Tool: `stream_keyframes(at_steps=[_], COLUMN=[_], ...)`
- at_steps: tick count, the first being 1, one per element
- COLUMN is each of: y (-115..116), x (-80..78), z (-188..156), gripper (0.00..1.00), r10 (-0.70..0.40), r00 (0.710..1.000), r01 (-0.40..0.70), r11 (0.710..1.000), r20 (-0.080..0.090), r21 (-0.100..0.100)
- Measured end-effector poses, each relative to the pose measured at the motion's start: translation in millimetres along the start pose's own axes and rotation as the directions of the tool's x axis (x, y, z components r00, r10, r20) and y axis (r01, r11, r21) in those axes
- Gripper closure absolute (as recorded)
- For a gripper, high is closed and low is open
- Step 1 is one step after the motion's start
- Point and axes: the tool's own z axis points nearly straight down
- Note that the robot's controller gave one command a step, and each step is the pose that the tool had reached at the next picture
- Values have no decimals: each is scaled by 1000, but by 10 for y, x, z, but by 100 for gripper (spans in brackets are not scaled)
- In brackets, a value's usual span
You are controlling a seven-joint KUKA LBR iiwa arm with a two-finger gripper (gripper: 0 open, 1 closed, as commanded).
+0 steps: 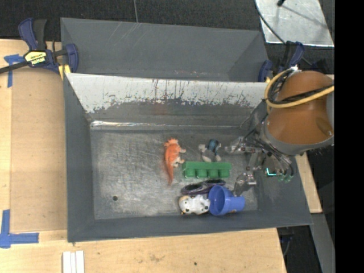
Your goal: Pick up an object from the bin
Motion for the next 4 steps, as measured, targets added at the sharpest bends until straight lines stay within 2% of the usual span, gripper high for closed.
stream_keyframes(at_steps=[1, 2, 3, 4], y=[2, 357, 426, 441], x=[-19, -349, -370, -442], z=[-34, 628, 705, 588], gripper=[0, 0, 0, 0], r10=[-3, 15, 169, 132], r00=[1000, 1000, 985, 991], r01=[3, -15, -169, -132], r11=[1000, 1000, 986, 991], r20=[7, 24, 15, 8], r21=[1, 1, -2, 0])
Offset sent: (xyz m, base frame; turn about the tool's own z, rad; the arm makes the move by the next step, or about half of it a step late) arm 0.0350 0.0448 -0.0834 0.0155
